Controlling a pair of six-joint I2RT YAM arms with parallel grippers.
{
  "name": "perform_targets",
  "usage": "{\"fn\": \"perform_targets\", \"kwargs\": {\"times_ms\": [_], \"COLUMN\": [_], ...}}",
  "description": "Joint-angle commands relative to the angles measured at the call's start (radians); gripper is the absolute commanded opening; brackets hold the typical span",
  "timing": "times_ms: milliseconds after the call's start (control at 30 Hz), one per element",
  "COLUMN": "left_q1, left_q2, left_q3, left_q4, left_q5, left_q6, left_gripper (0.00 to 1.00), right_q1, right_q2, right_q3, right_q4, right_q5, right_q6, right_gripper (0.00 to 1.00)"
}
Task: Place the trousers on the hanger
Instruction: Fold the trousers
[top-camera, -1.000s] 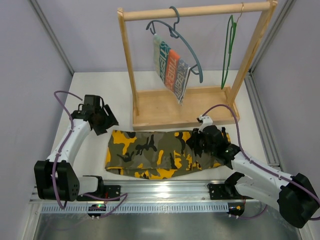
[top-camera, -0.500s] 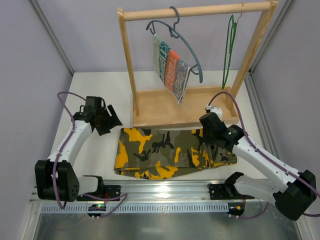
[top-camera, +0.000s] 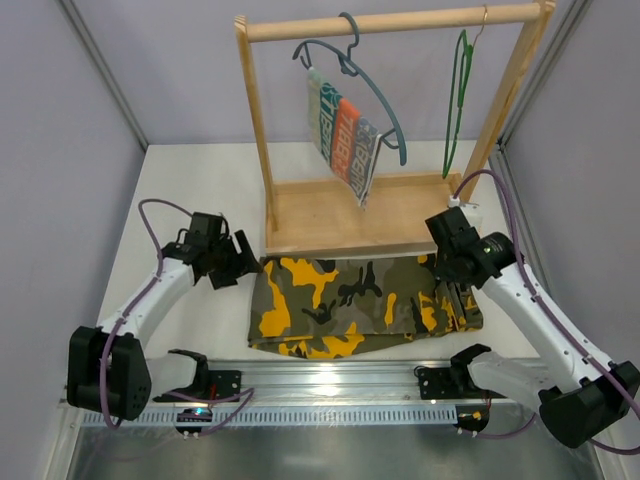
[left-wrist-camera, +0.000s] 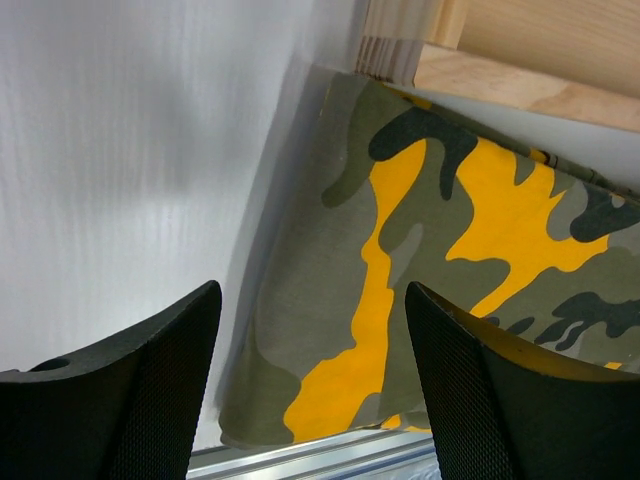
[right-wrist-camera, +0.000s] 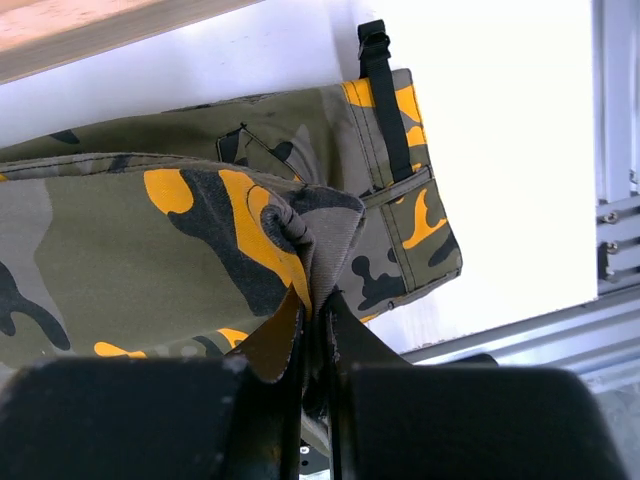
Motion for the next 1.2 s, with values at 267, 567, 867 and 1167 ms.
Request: {"fn": "perform_targets", "kwargs": {"times_ms": [267, 567, 867, 1167], "left_q1": [-0.038, -0.047, -0.046, 0.051], "left_q2": [0.000, 0.083, 0.194, 0.110], "left_q3": [-0.105, -0.157, -0.112, 0.036], "left_q4": [0.168, 0.239, 0.233, -0.148], "left_q5": [0.083, 0.145, 0.096, -0.304], "left_q6": [-0.076, -0.115, -0.176, -0.165], "left_gripper": [0.74, 0.67, 0.00, 0.00], "right_q1": [-0.031, -0.032, -0.031, -0.011], "right_q2": [-0.031, -0.064, -0.033, -0.071], "right_q3": [0.063, 0.008, -0.098, -0.243], "right_q4": [-0.063, -0.002, 0.144, 0.354], "right_q5": [0.052, 0.003, -0.076, -0.175], "right_q6": [-0.039, -0.034, 0.007, 0.093], "right_gripper": [0.04, 0.04, 0.04, 0.04]}}
